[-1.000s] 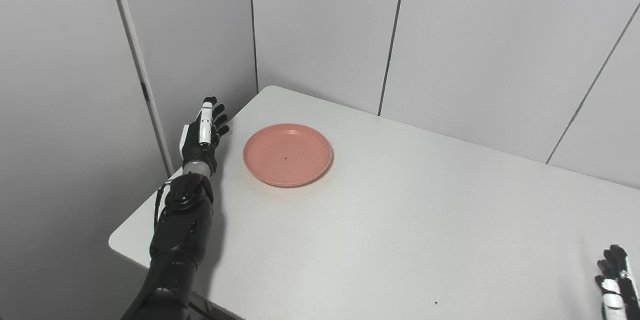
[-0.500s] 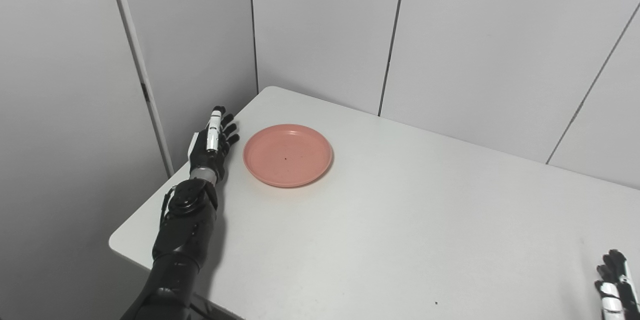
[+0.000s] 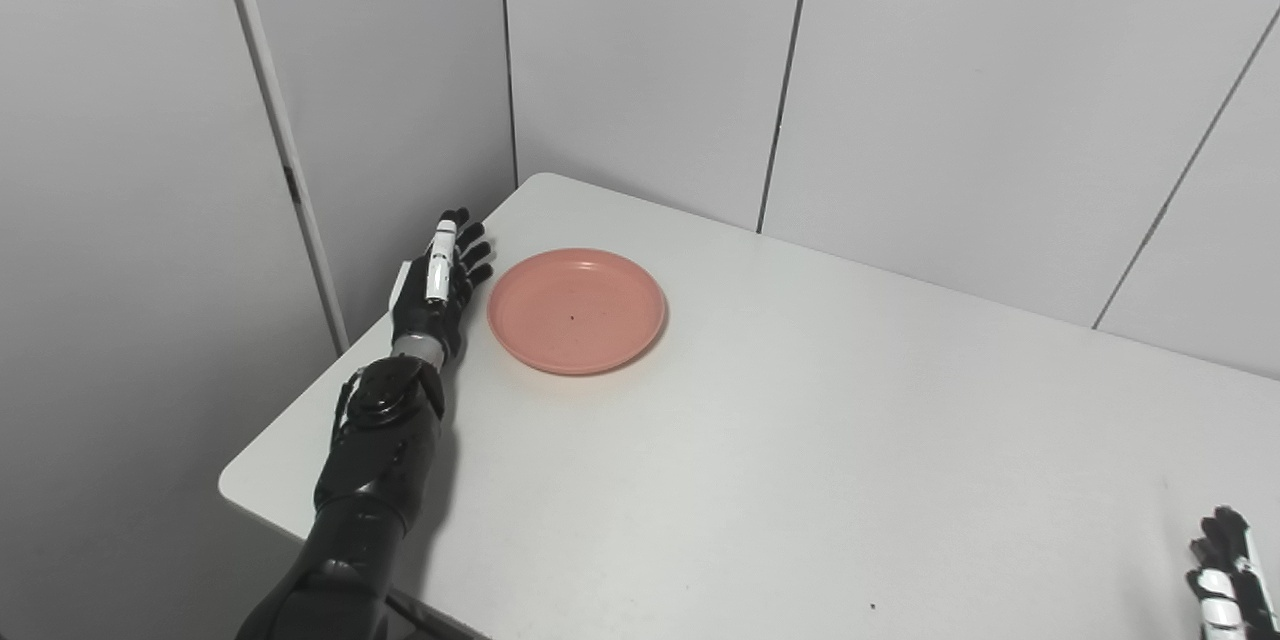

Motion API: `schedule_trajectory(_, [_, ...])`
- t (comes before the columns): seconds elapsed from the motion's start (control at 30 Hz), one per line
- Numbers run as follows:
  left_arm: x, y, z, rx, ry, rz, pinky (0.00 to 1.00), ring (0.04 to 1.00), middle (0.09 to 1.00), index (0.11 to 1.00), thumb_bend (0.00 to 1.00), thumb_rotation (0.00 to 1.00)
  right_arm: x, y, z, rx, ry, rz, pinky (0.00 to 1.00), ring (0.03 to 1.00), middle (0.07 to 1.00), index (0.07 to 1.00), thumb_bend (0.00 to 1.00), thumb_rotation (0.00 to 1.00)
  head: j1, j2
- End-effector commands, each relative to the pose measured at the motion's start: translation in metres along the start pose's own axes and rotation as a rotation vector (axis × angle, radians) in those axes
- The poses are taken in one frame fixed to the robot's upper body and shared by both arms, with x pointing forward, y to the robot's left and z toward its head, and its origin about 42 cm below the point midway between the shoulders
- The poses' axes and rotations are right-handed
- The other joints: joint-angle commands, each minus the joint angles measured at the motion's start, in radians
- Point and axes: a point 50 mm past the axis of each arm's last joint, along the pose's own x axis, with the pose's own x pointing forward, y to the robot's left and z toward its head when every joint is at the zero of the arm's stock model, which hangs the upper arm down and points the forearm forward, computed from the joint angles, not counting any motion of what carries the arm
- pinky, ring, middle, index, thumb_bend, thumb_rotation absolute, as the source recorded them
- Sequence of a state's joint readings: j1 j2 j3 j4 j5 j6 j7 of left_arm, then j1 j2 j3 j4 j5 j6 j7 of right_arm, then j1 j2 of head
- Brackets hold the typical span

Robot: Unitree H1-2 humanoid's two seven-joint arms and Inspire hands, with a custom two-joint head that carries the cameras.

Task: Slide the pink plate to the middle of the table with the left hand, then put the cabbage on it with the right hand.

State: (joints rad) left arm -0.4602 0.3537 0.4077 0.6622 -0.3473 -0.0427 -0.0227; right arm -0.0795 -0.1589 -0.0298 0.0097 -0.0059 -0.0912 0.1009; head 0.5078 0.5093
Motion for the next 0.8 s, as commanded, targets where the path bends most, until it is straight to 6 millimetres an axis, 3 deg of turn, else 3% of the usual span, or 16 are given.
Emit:
schedule_trajectory(0.0, [0.003,-0.014,-0.001,-0.014,0.011,-0.034,0.91,0.919,0.925,0.915,0.40,1.00,-0.007,0.002,-0.005,0.017,0.026,-0.002,1.00,1.000,0.998,1.000,0.15,1.00,-0.001,0.001])
schedule_trajectory(0.5, [-0.004,-0.063,-0.020,-0.012,0.072,-0.150,0.92,0.931,0.937,0.926,0.40,1.00,-0.006,0.005,-0.009,0.011,0.023,0.000,1.00,0.995,0.983,0.990,0.21,1.00,-0.039,0.019])
schedule_trajectory(0.77, [-0.014,-0.088,-0.028,0.006,0.099,-0.239,0.92,0.928,0.934,0.924,0.41,1.00,-0.005,0.008,-0.013,-0.009,0.013,-0.006,0.95,0.962,0.958,0.964,0.27,1.00,-0.088,0.036])
